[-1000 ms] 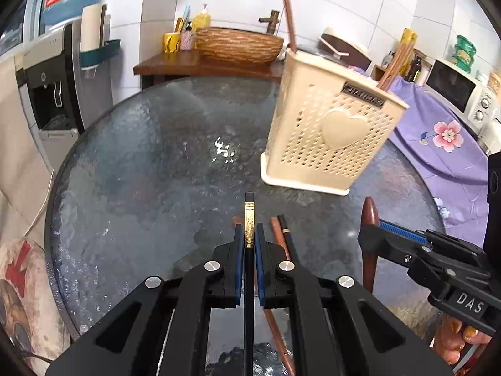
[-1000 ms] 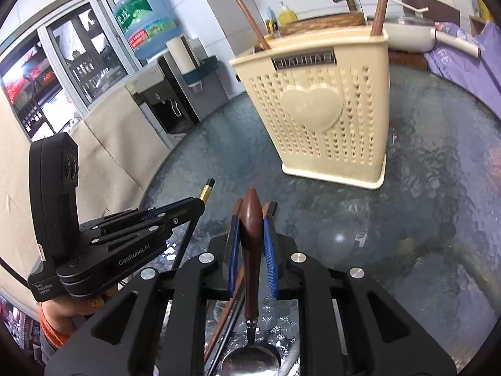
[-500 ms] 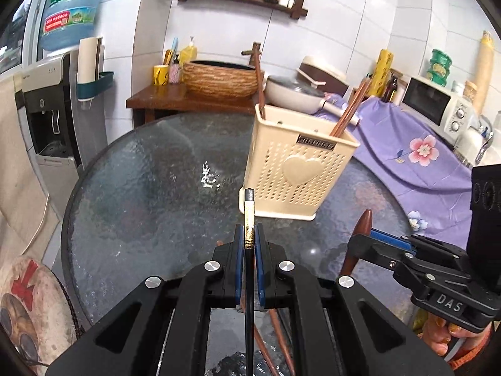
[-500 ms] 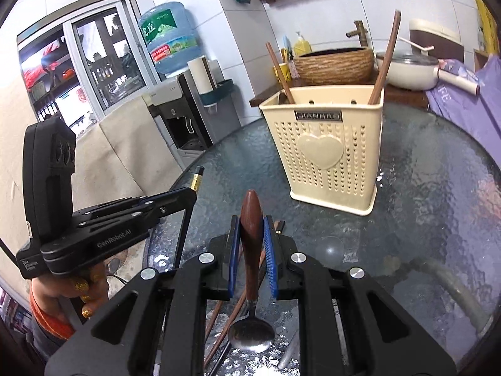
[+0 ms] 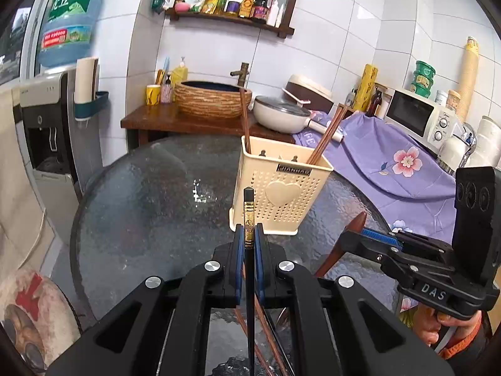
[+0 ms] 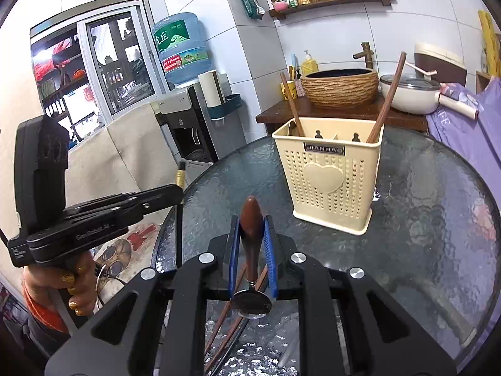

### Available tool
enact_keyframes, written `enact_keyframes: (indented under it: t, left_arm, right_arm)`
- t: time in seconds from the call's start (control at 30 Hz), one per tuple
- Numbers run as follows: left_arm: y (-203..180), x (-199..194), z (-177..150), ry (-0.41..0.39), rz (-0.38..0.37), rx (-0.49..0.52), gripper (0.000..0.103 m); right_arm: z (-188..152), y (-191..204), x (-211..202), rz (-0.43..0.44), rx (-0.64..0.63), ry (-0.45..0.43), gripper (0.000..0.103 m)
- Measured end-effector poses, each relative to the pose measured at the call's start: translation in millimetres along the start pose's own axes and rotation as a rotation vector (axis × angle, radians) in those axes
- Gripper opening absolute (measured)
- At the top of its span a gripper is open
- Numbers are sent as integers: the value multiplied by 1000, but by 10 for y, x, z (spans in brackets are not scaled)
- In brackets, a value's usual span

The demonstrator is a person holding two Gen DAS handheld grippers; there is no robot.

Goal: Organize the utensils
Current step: 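Lift and carry the chopstick and spoon in both tools over the cream basket, then lower the chopstick and spoon into the basket and open both tools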

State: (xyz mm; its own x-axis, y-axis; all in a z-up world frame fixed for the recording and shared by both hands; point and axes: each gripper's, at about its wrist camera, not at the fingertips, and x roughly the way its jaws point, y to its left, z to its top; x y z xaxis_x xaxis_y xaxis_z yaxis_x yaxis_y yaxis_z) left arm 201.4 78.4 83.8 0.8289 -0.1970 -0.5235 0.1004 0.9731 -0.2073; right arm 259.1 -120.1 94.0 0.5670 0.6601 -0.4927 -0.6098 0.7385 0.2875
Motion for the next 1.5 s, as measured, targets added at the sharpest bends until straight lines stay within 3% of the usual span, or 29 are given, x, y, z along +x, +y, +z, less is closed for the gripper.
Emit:
enact_keyframes:
  t: [0.3, 0.5, 0.77, 0.9, 1.03, 1.13, 1.27, 1.5]
  left_arm:
    - [5, -94, 220, -45, -10, 4, 7]
    - [-82, -147, 638, -86, -38, 32, 7]
    - [-223, -80, 1347, -145, -54, 16, 7]
    - [-310, -81, 1743, -198, -59, 2, 7]
    - [-368, 93, 1998, -228, -12, -11, 7]
    - [-392, 306, 2001, -223, 39, -1, 7]
    - [-356, 574, 1826, -183, 49, 1, 7]
    - [-201, 947, 1409, -86, 54, -5, 7]
  right_arm:
    - [237, -42, -79, -17, -20, -15, 16]
    - [493, -129, -119, -37, -18, -28, 16]
    - [1221, -290, -318, -67, -3, -127, 16]
    - [1622, -330, -356, -127, -28, -195, 16]
    - [1893, -449, -252, -168, -18, -230, 16]
    - [1932, -511, -103, -204, -30, -231, 16]
    - [1782, -597, 170, -252, -49, -217, 16]
    - [1414, -785, 558, -243, 7, -137, 16]
